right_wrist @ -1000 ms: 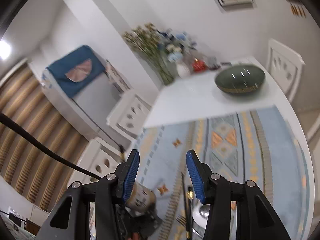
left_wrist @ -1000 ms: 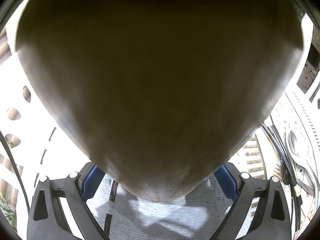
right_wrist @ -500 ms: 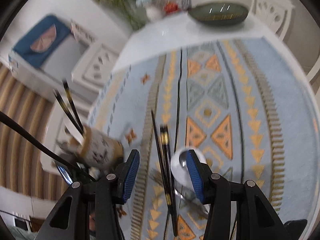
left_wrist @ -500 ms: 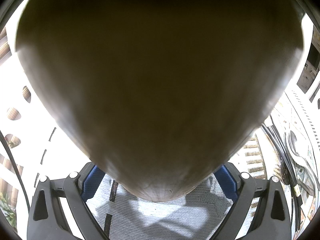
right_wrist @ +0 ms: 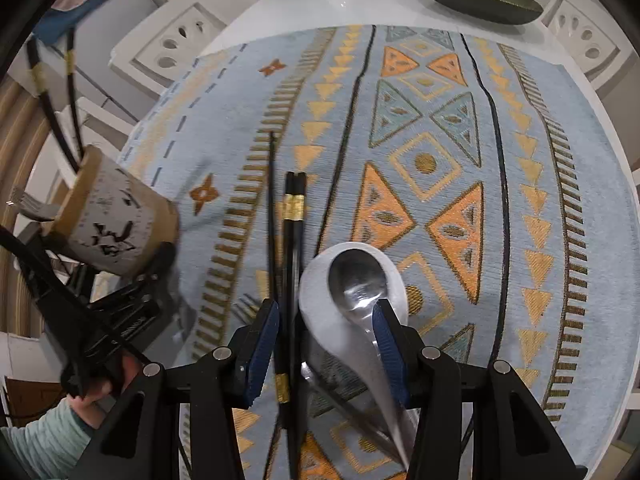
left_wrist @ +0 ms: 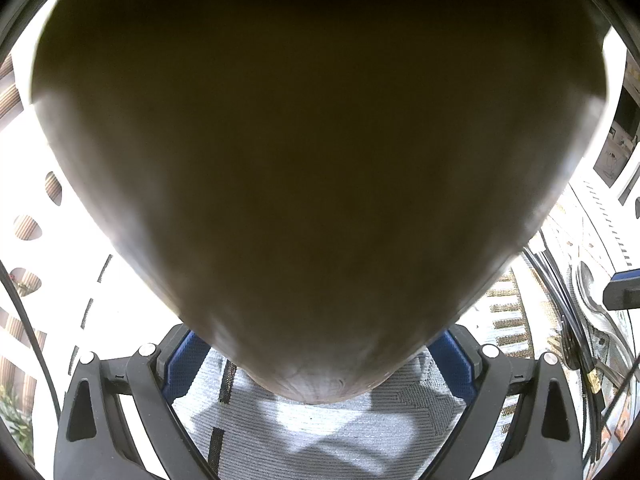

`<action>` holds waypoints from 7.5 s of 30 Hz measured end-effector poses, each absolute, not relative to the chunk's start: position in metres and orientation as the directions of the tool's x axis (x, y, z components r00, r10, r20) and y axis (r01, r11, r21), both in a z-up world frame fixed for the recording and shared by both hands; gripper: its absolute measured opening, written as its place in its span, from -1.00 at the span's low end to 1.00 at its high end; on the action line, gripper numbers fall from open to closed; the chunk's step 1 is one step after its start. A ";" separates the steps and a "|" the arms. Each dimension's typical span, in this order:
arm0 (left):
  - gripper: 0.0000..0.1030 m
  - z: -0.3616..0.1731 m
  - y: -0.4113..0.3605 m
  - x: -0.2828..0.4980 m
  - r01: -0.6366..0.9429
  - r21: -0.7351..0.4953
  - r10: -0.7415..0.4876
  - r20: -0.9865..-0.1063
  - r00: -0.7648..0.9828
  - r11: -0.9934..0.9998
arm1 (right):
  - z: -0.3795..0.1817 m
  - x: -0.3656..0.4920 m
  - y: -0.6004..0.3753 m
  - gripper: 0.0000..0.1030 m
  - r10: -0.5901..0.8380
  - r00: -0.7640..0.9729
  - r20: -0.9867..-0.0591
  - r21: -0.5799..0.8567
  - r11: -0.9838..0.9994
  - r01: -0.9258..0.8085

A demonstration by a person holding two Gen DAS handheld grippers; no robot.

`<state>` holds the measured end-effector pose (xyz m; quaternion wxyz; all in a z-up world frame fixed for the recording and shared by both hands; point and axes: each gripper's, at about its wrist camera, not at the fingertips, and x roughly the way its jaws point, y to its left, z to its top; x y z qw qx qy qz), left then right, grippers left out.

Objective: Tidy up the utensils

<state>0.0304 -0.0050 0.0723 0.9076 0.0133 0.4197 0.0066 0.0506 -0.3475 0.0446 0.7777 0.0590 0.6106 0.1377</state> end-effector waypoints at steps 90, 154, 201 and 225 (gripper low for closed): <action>0.90 0.073 -0.003 0.030 -0.003 0.034 0.027 -0.761 0.648 0.999 | 0.018 0.098 -0.301 -0.30 0.351 0.169 -0.921 0.273 0.891 -0.362; 0.90 0.048 -0.039 0.028 -0.007 0.041 0.036 -0.760 0.648 0.999 | 0.012 0.059 -0.372 -0.03 0.304 0.008 -0.953 0.299 0.943 -0.144; 0.90 0.044 -0.038 0.026 -0.007 0.038 0.033 -0.761 0.648 0.999 | 0.272 0.083 -0.305 -0.85 0.610 0.653 -0.450 0.443 0.787 -0.430; 0.90 0.044 -0.039 0.026 -0.008 0.038 0.034 -0.760 0.649 0.999 | 0.202 0.093 -0.218 -0.85 0.637 0.655 -0.406 0.418 0.767 -0.486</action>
